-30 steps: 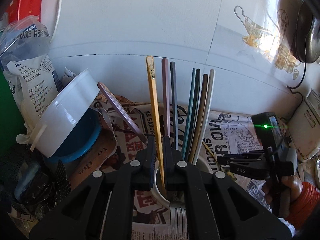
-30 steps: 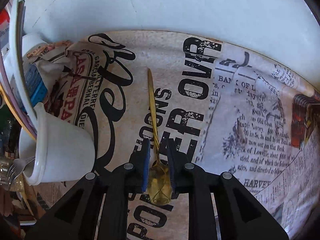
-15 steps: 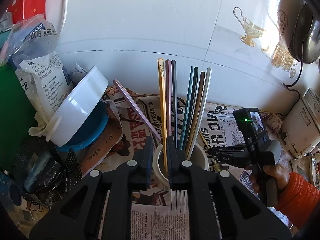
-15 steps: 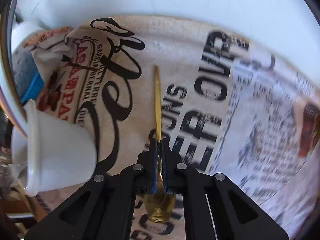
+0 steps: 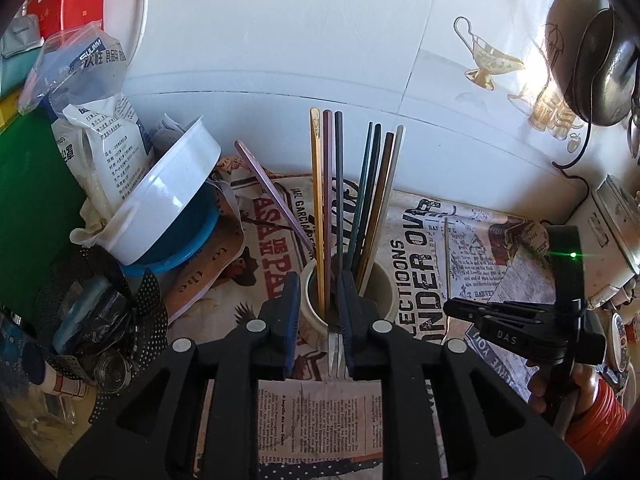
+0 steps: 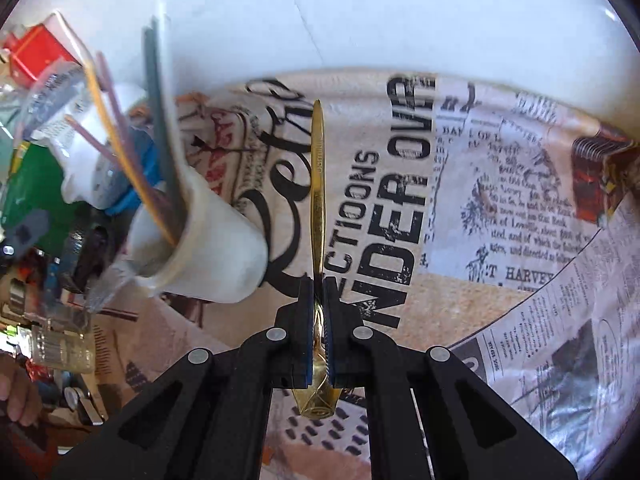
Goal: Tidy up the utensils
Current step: 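Lower the gold spoon into the cup and open the right tool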
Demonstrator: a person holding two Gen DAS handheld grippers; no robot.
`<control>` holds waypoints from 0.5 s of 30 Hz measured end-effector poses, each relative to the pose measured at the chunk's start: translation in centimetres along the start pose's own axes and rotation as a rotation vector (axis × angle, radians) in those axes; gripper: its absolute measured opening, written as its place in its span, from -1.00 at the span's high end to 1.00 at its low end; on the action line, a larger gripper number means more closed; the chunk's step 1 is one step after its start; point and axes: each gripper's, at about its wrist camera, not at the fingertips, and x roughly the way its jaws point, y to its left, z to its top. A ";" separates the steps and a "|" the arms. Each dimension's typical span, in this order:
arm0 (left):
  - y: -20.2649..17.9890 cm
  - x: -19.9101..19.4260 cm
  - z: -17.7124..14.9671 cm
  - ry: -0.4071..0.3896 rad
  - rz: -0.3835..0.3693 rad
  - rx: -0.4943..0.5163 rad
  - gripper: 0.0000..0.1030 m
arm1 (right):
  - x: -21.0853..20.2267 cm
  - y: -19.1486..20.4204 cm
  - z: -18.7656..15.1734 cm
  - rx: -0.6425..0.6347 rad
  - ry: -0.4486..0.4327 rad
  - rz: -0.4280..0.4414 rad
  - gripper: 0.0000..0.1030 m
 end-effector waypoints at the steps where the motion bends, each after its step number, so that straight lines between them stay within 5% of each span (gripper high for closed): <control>1: 0.0 -0.2 0.0 -0.001 0.001 -0.003 0.66 | -0.6 0.4 -0.1 -0.006 -0.019 0.006 0.92; 15: 1.9 -3.0 0.0 -0.049 0.019 -0.049 0.66 | -6.0 6.2 3.6 -0.151 -0.218 0.094 0.92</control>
